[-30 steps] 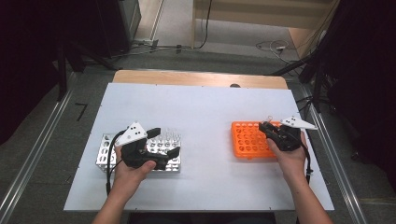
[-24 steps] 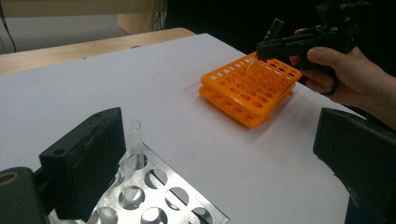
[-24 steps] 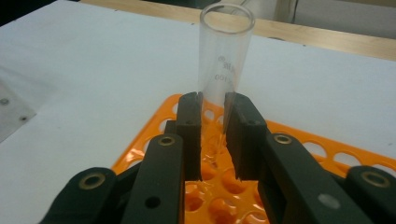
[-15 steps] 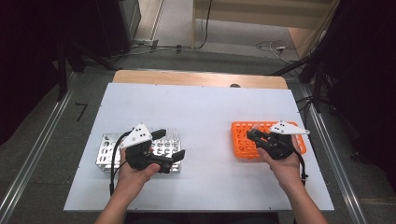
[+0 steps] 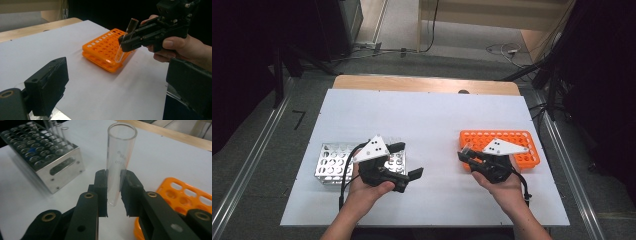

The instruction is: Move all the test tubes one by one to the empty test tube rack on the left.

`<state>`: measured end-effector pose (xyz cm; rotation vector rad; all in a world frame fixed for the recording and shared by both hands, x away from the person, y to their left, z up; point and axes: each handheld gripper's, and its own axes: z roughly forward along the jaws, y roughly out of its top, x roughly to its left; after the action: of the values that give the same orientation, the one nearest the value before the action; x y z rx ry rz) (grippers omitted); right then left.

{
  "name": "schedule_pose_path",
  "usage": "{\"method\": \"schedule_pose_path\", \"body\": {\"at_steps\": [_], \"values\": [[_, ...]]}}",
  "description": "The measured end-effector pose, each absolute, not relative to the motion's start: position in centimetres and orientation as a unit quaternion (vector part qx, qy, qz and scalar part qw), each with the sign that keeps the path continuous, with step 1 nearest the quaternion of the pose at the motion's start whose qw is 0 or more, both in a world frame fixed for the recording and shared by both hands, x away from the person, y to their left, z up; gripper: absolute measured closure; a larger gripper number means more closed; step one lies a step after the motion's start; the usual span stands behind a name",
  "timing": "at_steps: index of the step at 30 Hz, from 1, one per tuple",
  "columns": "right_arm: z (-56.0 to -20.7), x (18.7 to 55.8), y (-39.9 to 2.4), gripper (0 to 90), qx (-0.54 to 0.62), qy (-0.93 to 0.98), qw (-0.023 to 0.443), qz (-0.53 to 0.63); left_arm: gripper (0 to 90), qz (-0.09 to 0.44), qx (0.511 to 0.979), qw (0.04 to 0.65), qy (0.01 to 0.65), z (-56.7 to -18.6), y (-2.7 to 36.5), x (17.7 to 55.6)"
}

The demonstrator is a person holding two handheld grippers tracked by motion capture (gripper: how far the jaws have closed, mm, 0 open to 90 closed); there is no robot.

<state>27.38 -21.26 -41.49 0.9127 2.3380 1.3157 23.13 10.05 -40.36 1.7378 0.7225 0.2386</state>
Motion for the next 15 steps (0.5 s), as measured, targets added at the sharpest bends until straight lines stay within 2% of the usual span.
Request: {"method": "schedule_pose_path", "body": {"at_steps": [5,15], "values": [[-41.4,26.2,-19.7,73.3,0.294,0.825,0.142,0.462,6.8,0.101,0.753,0.574,0.306,-40.4,8.9,22.9],[-41.5,24.9,-17.5,73.5,0.258,0.841,0.124,0.458,26.8,0.111,0.756,0.573,0.296,-40.2,6.9,22.2]]}}
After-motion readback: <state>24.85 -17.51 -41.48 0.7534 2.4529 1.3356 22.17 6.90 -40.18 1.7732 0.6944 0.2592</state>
